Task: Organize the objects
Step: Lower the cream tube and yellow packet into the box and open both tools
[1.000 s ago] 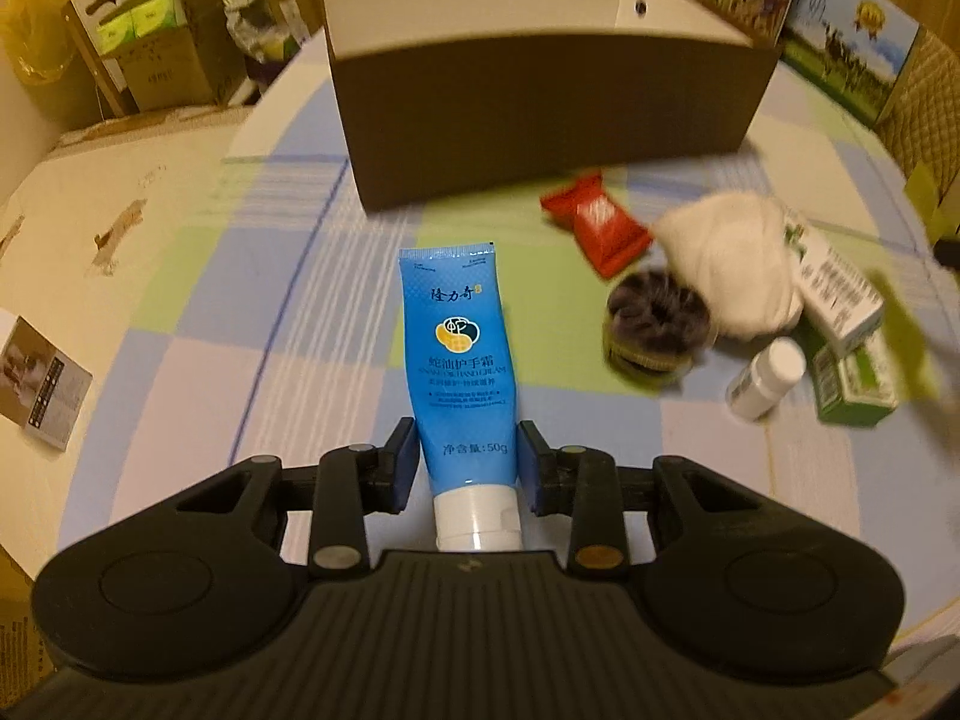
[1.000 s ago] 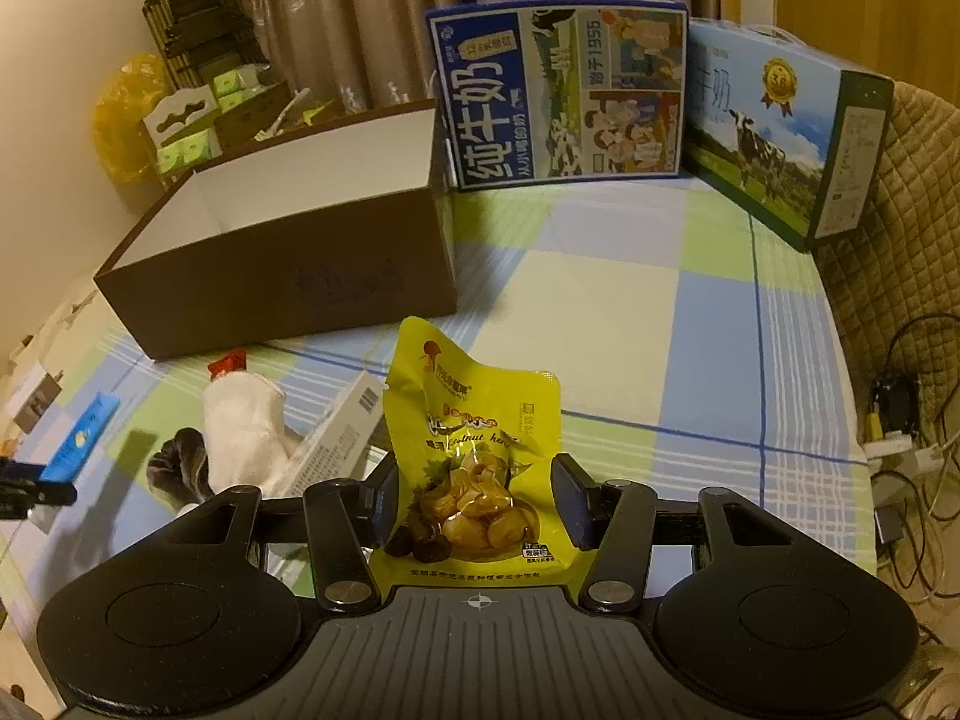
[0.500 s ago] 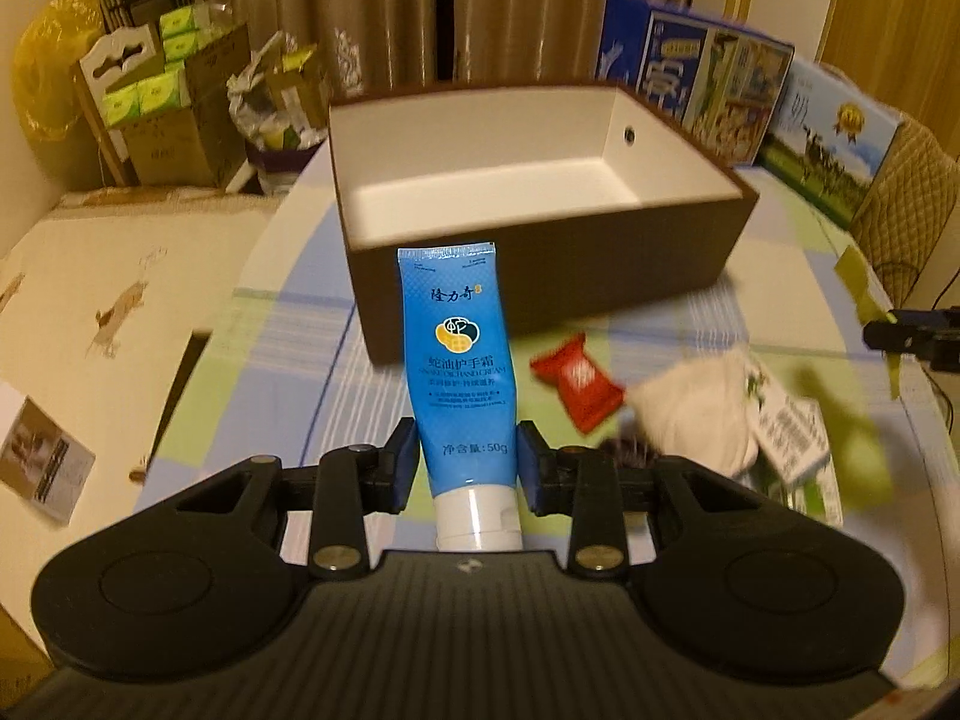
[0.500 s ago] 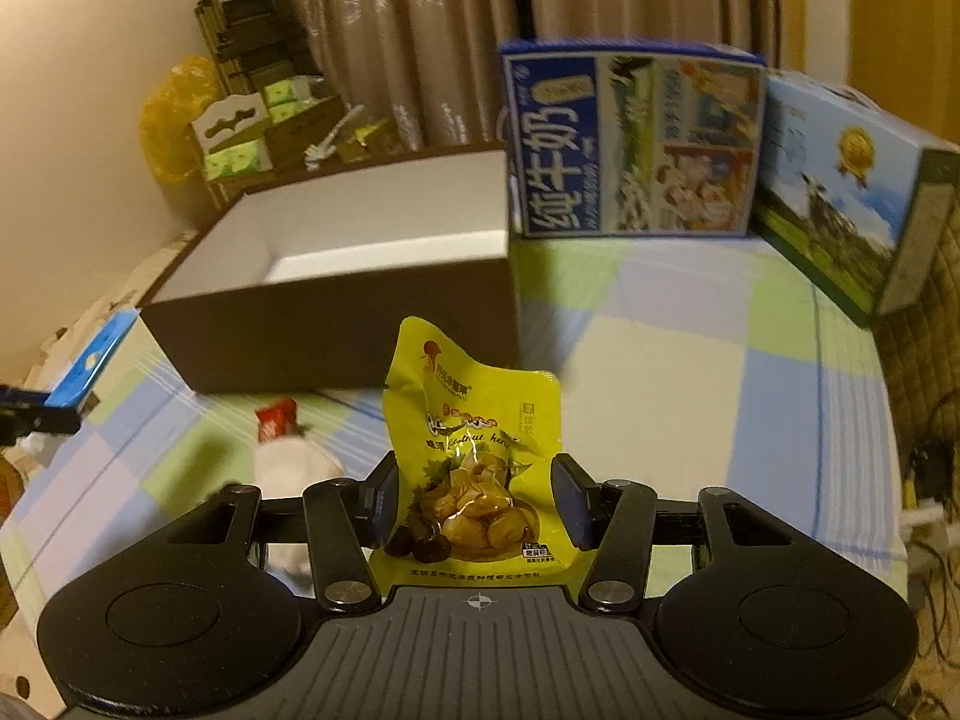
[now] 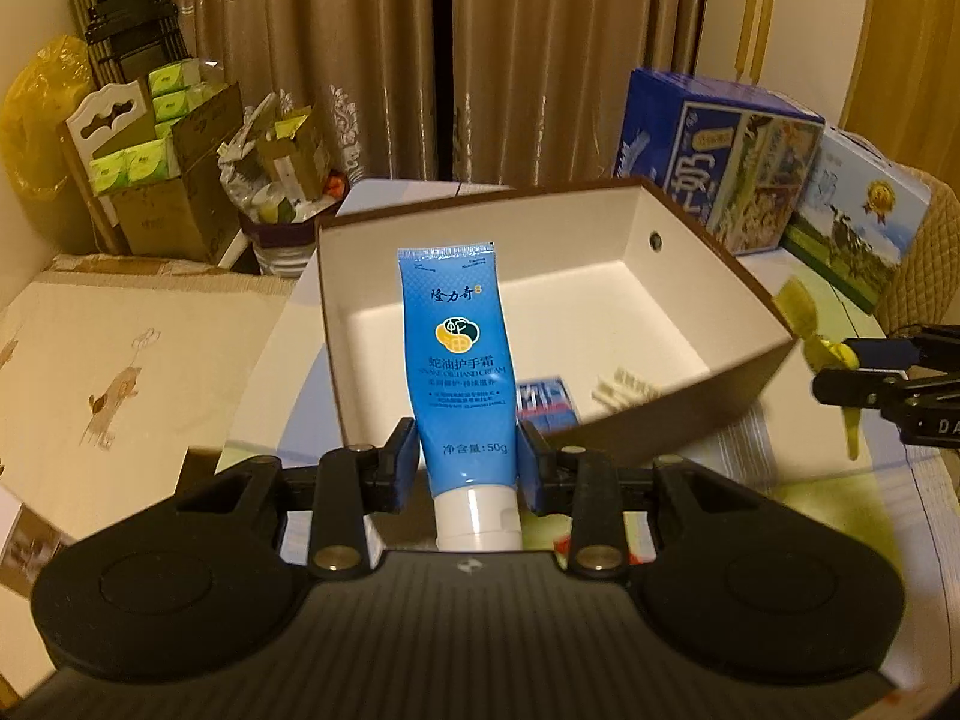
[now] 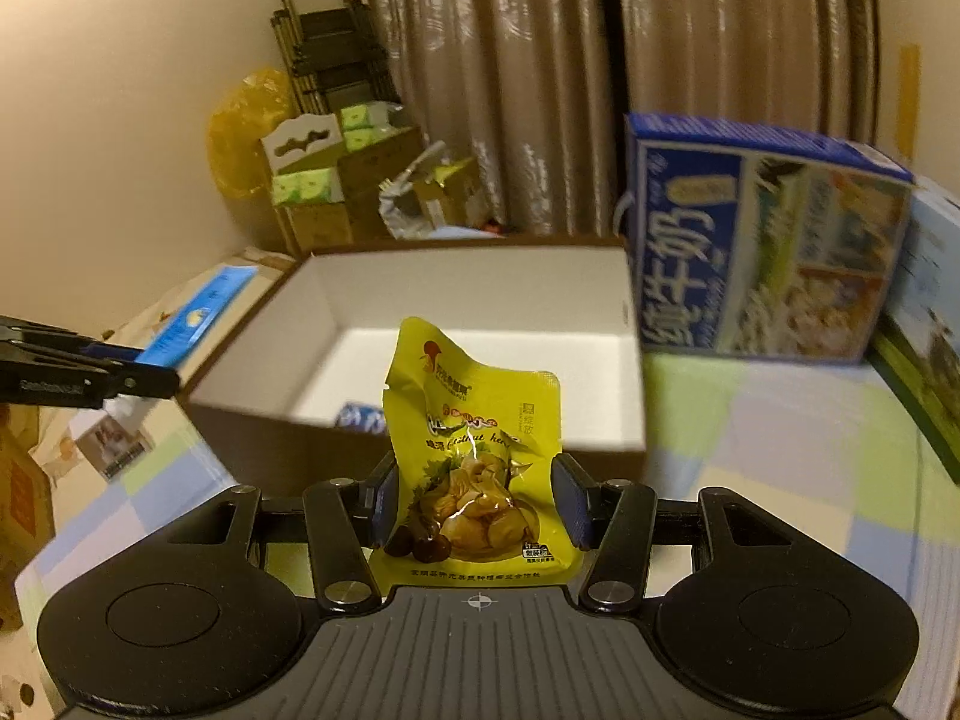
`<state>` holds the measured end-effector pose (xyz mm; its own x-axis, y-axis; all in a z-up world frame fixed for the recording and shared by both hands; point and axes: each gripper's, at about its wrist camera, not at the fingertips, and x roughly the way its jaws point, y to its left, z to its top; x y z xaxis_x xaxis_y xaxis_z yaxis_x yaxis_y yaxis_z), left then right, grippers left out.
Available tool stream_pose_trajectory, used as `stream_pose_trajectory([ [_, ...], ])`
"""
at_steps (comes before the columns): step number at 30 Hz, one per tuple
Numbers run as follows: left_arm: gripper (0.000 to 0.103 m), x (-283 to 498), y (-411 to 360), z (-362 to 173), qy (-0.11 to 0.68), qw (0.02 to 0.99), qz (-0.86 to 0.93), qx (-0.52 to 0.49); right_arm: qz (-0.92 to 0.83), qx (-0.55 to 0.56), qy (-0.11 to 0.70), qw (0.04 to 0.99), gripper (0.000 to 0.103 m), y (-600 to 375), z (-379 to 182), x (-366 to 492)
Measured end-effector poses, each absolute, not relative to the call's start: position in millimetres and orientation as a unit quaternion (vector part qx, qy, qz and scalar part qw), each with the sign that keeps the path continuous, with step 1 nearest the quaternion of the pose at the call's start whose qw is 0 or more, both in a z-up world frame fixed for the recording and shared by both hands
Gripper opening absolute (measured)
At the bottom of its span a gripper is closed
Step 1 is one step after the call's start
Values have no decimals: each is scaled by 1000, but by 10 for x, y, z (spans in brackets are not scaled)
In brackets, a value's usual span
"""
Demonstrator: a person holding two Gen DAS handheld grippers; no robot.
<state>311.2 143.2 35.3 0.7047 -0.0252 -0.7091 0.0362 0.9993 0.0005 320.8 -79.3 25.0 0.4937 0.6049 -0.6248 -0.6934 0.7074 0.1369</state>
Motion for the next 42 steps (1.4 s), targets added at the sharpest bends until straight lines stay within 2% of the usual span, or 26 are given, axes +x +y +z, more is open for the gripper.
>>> stream_pose_trajectory([
  [7, 29, 3642, 1429, 335, 387, 922, -23, 15, 398, -72, 324, 855, 49, -339, 304, 3580],
  [16, 29, 4221, 1359, 123, 417, 908, -43, 4, 396, -70, 353, 845, 49, 26, 119, 4040],
  [29, 30, 4951, 1178, -414, 479, 876, -56, -20, 364, -48, 416, 832, 49, 199, -231, 4577],
  [42, 30, 5307, 1162, -706, 511, 856, -52, -55, 344, -17, 453, 822, 50, 199, -340, 4845],
])
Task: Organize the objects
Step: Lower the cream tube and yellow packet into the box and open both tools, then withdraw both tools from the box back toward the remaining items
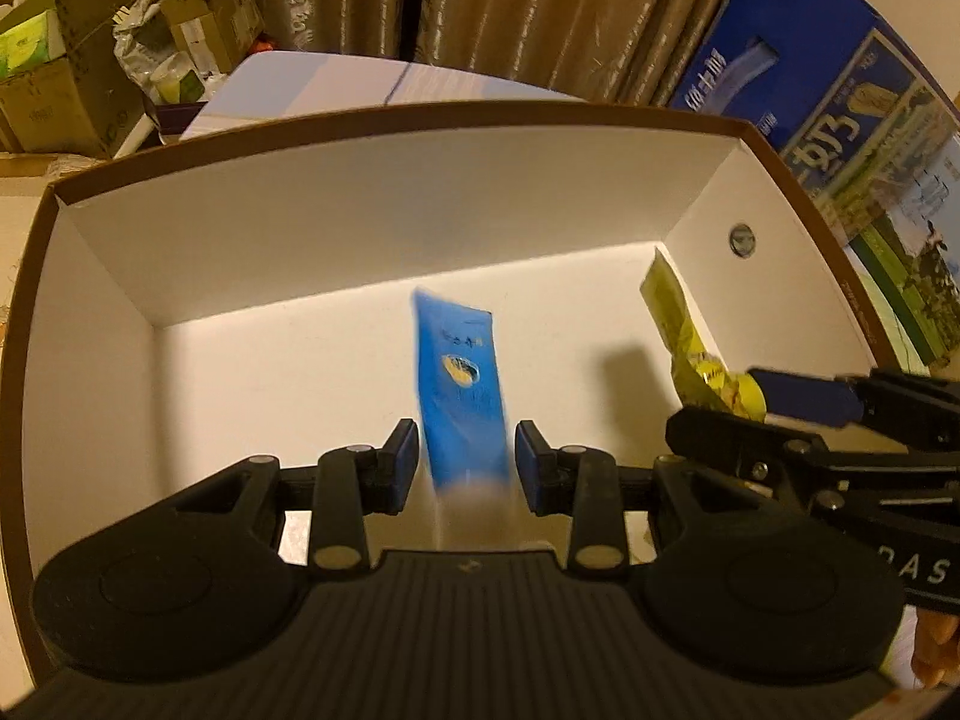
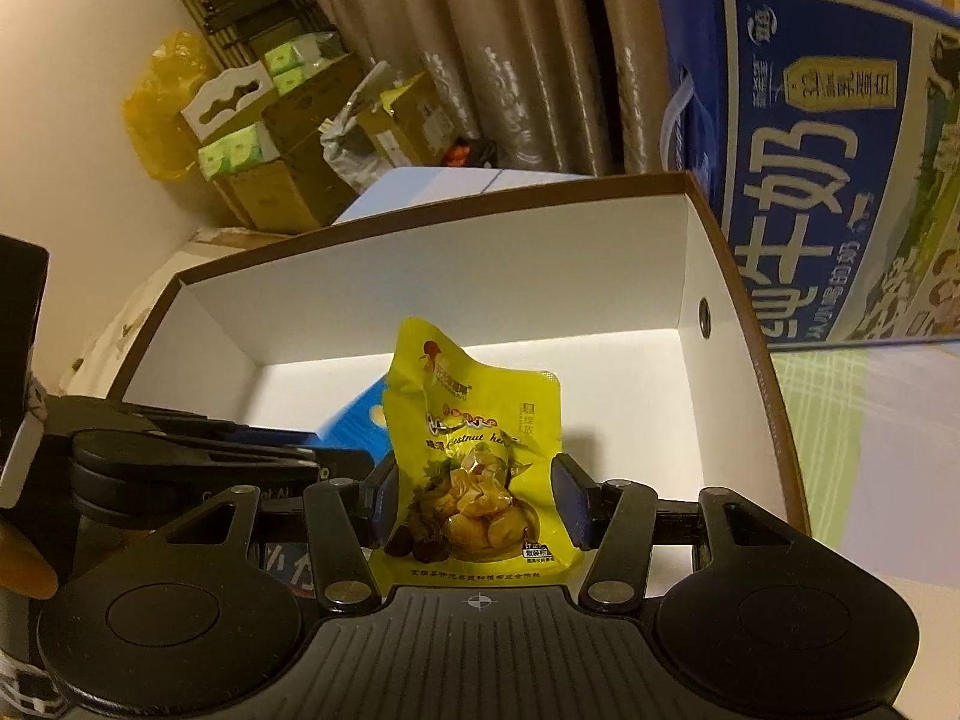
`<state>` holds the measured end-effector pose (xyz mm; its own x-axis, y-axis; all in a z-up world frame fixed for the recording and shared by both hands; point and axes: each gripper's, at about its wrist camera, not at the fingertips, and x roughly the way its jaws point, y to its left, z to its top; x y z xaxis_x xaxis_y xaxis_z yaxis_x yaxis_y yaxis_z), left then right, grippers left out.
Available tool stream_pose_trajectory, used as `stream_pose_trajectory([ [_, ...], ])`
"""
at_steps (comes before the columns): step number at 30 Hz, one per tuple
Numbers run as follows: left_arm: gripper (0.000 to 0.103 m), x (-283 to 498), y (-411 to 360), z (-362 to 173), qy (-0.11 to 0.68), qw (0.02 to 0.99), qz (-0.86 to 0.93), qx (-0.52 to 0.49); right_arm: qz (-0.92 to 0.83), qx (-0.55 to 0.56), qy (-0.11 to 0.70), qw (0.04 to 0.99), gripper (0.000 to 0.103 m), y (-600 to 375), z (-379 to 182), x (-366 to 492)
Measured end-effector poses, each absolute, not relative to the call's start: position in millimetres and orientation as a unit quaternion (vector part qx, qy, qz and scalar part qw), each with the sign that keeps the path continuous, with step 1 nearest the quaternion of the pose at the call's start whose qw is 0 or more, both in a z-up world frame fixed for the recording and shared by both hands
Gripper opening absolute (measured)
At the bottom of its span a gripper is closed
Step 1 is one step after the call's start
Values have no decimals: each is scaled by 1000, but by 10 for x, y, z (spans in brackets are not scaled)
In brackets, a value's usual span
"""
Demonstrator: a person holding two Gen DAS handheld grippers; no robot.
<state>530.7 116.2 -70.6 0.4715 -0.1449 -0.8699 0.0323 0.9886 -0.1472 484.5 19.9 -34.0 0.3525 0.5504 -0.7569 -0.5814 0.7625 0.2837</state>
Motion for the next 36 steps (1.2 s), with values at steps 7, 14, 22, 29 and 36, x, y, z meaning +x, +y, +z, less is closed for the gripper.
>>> stream_pose_trajectory([
  [7, 44, 5303, 1240, -651, 506, 860, -43, -50, 346, -4, 462, 817, 51, 183, -338, 4865],
  [14, 65, 5249, 1336, -540, 493, 869, -20, -22, 336, 16, 458, 822, 58, 205, -302, 4879],
  [22, 75, 5107, 1427, -345, 479, 878, -16, -22, 331, 23, 444, 832, 71, 122, -192, 4844],
  [29, 83, 4923, 1420, -170, 468, 883, -26, -21, 337, 13, 435, 835, 72, 5, -57, 4697],
  [36, 84, 4724, 1429, 33, 455, 889, -36, -29, 341, 22, 427, 837, 72, -110, 69, 4503],
])
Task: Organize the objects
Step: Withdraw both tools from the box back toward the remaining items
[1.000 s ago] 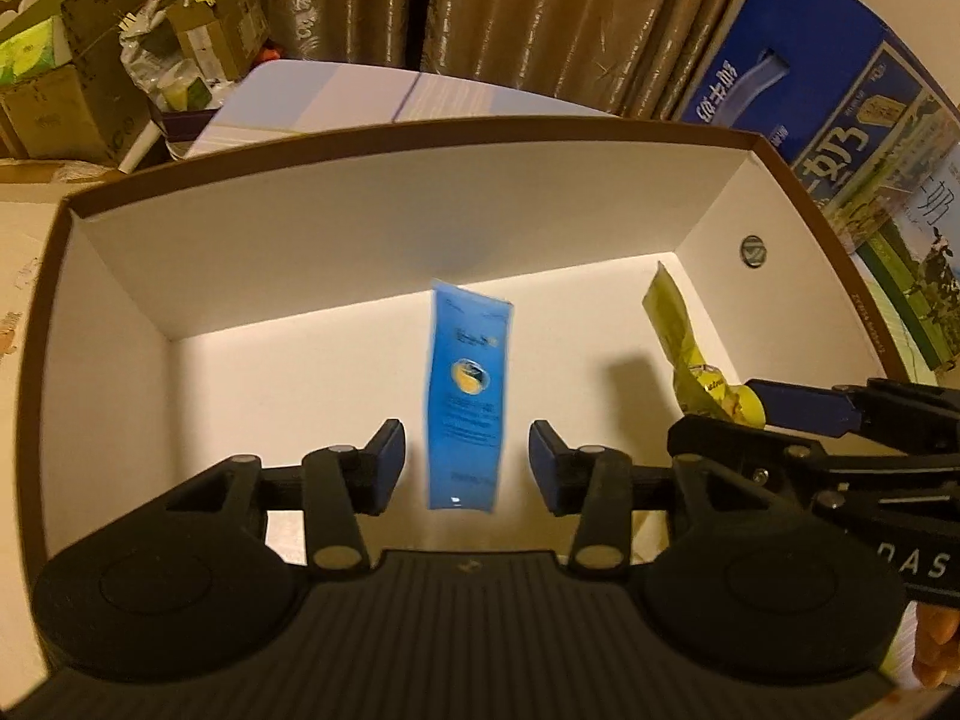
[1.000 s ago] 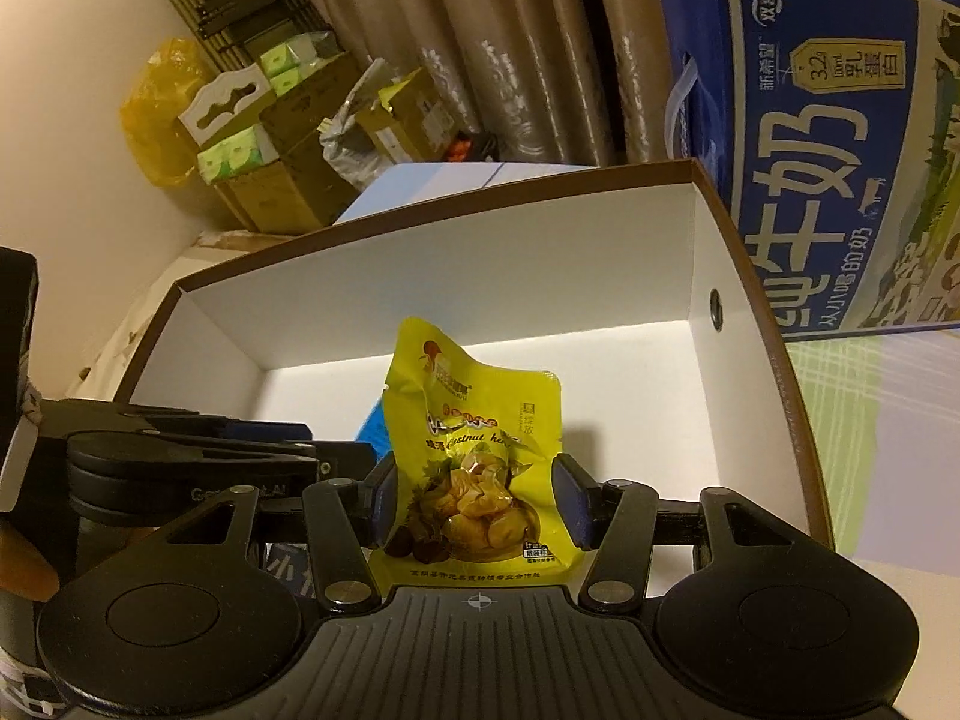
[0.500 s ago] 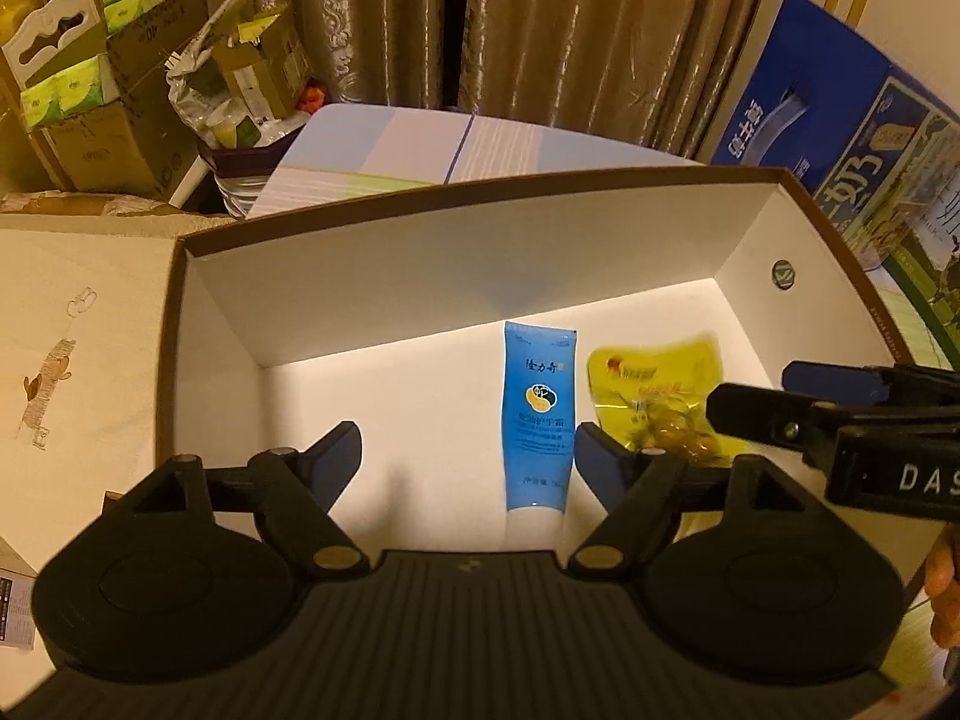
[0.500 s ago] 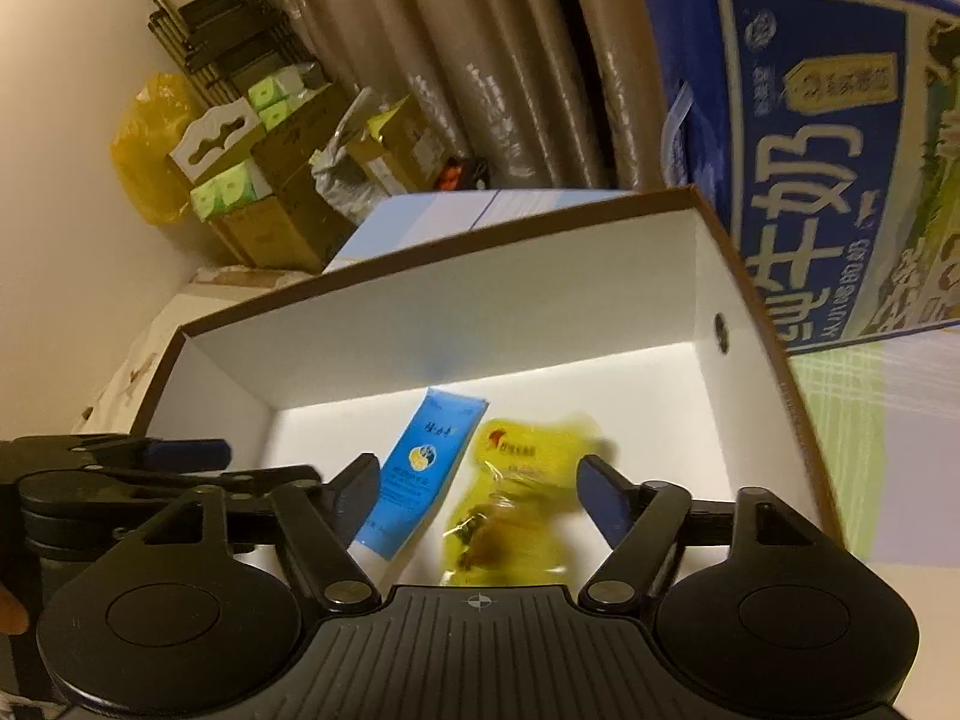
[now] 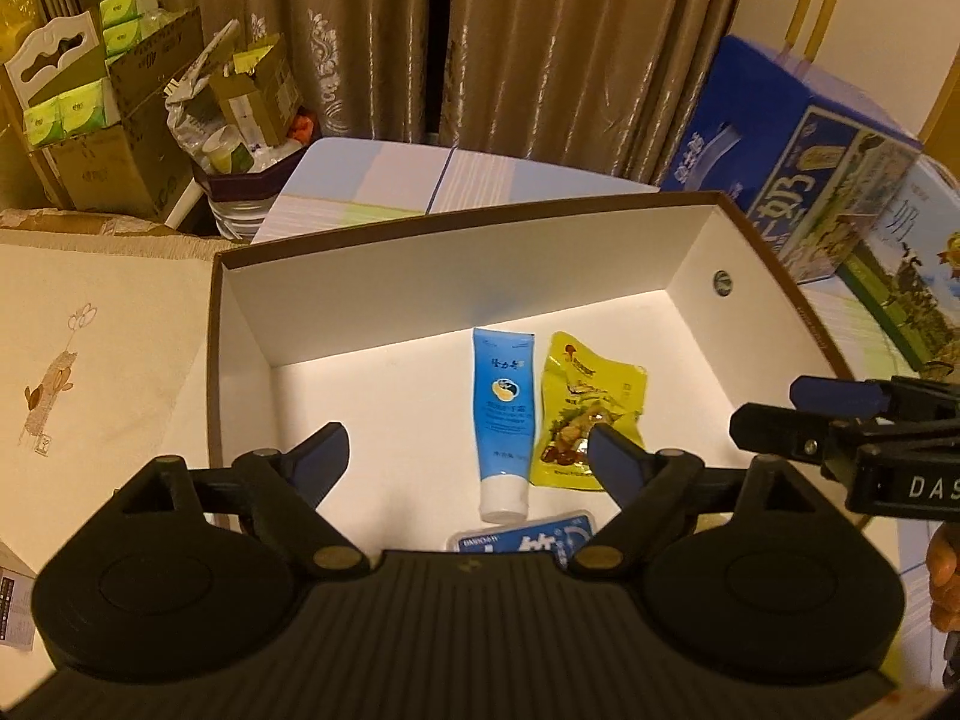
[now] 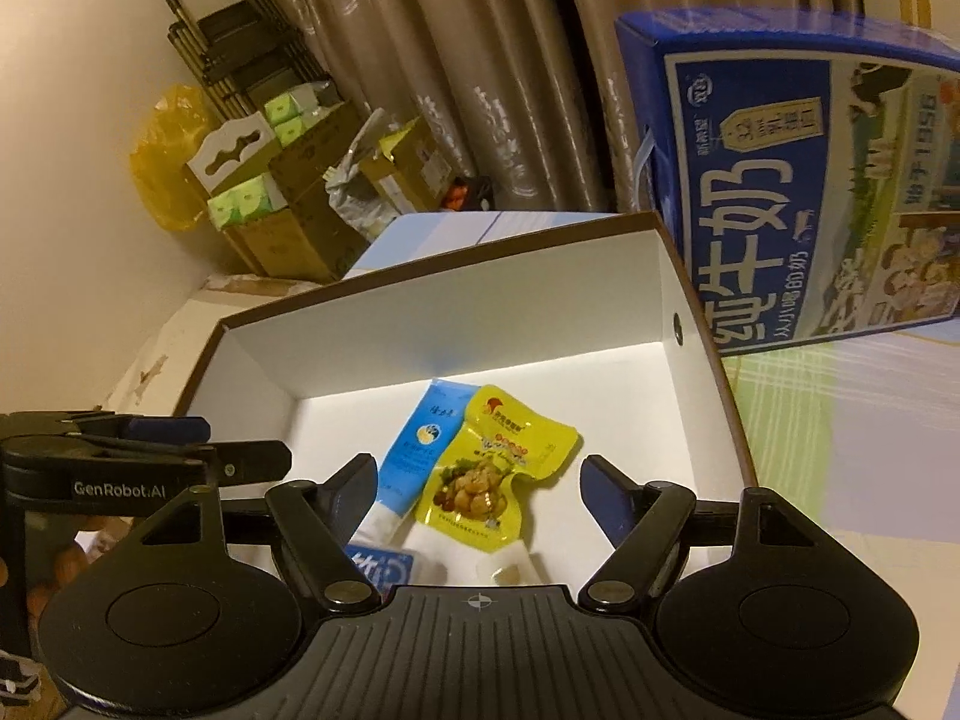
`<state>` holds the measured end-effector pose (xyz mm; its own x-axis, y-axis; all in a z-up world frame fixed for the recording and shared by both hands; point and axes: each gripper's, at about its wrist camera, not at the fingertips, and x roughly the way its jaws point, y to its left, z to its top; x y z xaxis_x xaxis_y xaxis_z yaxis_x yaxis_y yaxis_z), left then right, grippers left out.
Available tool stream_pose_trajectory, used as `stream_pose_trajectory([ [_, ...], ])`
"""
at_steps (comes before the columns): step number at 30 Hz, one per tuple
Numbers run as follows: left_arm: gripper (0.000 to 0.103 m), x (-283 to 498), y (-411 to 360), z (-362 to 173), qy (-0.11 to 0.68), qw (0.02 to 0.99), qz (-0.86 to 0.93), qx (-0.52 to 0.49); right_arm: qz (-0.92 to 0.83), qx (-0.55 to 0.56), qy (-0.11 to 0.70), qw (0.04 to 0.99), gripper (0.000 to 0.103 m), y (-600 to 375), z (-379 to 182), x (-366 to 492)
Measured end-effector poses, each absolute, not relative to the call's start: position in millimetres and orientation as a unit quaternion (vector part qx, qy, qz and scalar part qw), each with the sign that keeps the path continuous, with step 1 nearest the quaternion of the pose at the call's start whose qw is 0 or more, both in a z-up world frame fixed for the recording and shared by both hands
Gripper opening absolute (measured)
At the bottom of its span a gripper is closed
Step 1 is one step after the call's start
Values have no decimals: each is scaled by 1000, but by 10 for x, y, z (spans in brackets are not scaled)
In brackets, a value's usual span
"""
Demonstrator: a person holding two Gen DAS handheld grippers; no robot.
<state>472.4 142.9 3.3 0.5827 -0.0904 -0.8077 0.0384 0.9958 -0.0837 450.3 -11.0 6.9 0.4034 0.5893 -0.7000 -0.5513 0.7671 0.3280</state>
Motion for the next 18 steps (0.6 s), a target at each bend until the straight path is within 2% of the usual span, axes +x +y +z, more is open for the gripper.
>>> stream_pose_trajectory([
  [18, 85, 3937, 1336, 400, 435, 898, -54, -40, 352, 32, 389, 851, 72, -496, 453, 3828],
])
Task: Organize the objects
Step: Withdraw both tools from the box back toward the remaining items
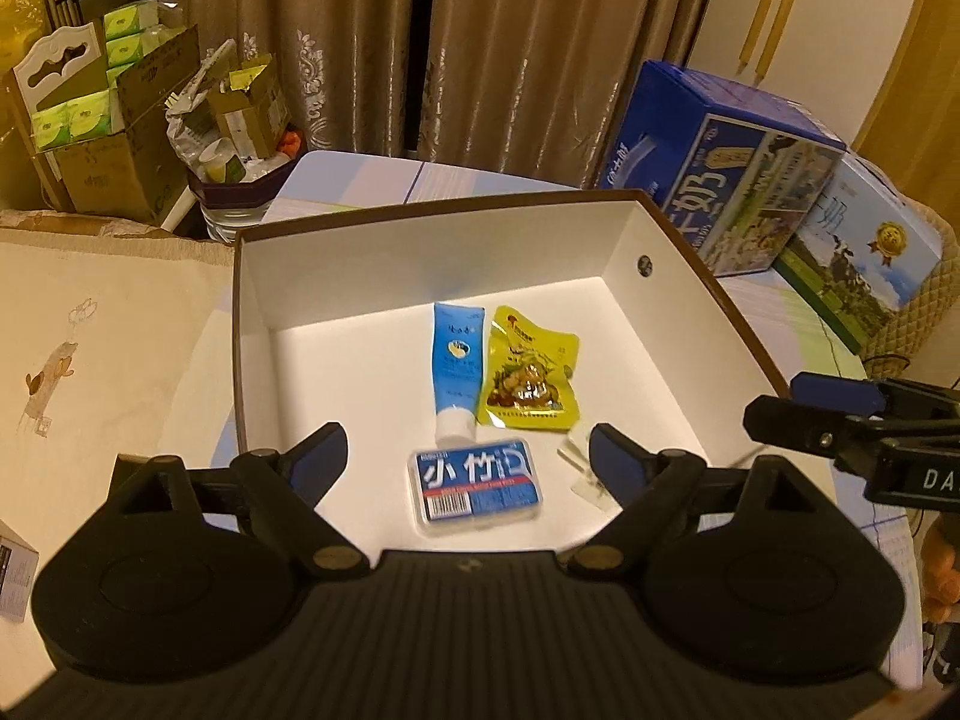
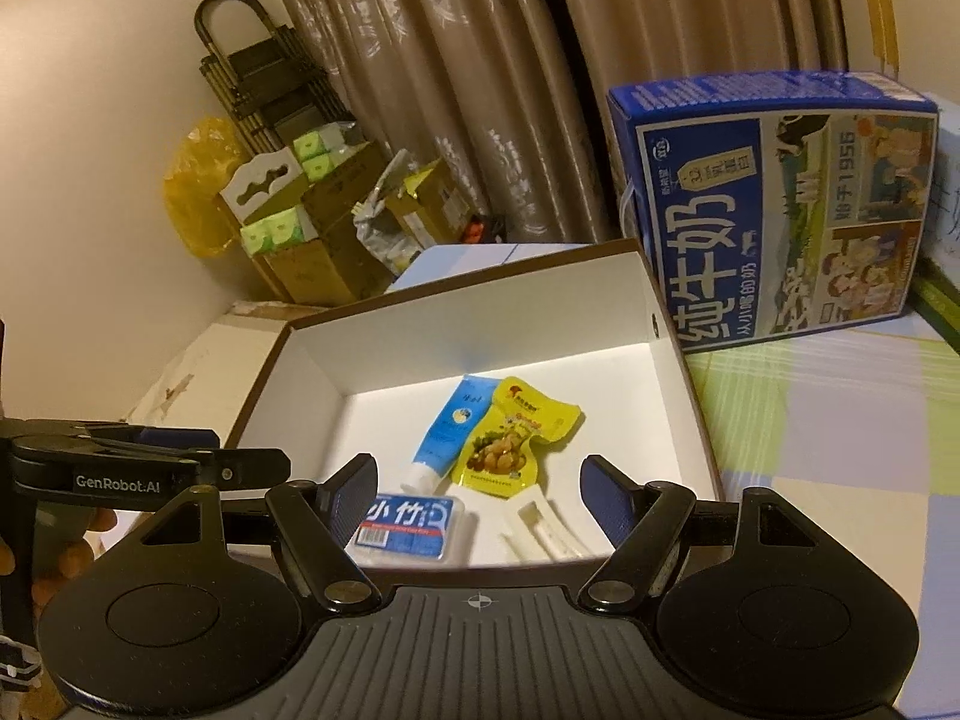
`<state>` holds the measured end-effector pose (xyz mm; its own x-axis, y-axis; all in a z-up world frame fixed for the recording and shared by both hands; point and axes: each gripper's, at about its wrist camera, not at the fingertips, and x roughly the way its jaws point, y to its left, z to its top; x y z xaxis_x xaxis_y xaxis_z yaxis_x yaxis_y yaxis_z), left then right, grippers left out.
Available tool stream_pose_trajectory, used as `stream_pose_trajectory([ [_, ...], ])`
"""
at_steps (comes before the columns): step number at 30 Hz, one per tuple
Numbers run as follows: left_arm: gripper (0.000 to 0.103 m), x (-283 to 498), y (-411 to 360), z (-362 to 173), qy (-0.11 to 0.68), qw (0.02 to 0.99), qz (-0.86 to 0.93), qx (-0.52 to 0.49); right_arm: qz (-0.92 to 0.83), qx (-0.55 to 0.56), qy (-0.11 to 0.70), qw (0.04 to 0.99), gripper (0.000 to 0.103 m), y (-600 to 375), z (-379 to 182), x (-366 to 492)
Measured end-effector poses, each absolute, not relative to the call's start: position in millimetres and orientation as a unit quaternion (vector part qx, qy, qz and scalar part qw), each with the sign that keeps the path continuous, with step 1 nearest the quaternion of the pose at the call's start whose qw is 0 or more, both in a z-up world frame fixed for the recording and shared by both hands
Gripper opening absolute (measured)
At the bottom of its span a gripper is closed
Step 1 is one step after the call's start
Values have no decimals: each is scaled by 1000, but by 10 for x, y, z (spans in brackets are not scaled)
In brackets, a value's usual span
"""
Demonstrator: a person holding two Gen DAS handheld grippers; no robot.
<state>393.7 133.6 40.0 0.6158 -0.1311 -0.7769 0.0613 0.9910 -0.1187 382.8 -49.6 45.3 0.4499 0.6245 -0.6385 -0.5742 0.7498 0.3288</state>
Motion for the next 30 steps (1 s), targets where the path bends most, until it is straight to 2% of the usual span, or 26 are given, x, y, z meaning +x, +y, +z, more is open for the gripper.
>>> stream_pose_trajectory([
  [30, 85, 2493, 1063, 292, 459, 885, -63, -47, 331, 37, 379, 864, 72, -1257, 552, 2569],
])
